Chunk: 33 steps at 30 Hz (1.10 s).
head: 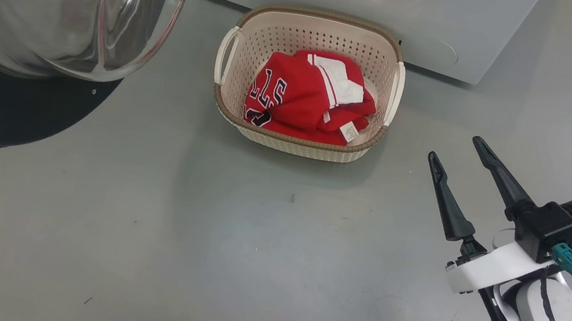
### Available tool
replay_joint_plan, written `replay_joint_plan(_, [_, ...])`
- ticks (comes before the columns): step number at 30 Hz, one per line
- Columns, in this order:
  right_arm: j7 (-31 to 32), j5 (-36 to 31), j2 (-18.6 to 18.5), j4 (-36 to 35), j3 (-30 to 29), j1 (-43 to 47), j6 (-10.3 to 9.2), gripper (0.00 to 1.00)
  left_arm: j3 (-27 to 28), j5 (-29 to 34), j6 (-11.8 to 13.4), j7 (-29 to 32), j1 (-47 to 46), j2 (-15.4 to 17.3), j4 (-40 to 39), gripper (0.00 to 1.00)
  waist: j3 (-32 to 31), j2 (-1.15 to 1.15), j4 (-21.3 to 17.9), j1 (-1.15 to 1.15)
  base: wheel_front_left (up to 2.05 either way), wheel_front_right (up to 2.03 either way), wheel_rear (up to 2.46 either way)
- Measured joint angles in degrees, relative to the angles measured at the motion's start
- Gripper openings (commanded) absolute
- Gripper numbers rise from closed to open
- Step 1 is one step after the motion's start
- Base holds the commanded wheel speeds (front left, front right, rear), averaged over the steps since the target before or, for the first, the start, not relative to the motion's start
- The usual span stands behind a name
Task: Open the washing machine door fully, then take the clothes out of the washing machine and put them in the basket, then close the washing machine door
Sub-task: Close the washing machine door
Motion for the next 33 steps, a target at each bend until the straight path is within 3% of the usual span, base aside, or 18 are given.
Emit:
replay_joint_plan(11, [-0.46, 0.34, 1.18, 1.57, 0.87, 0.13, -0.01, 1.00, -1.69, -2.93, -4.91, 7.71, 3.38, -3.25, -1.40, 0.00, -2.73, 0.00, 0.21, 0.00, 0.00, 0.00, 0.00])
replay_joint_plan(29, [-0.48, 0.35, 2.35, 2.75, 1.72, 1.22, -0.01, 1.00, -4.49, -5.21, -6.89, 15.99, 8.10, -8.11, -7.88, 0.00, -5.91, 0.00, 0.16, 0.00, 0.00, 0.00, 0.00])
replay_joint_plan(33, [-0.48, 0.35, 2.49, 2.83, 1.76, 1.24, -0.01, 1.00, -6.91, -6.44, -6.97, 18.71, 8.89, -10.83, -10.27, 0.00, -6.17, 0.00, 0.14, 0.00, 0.00, 0.00, 0.00])
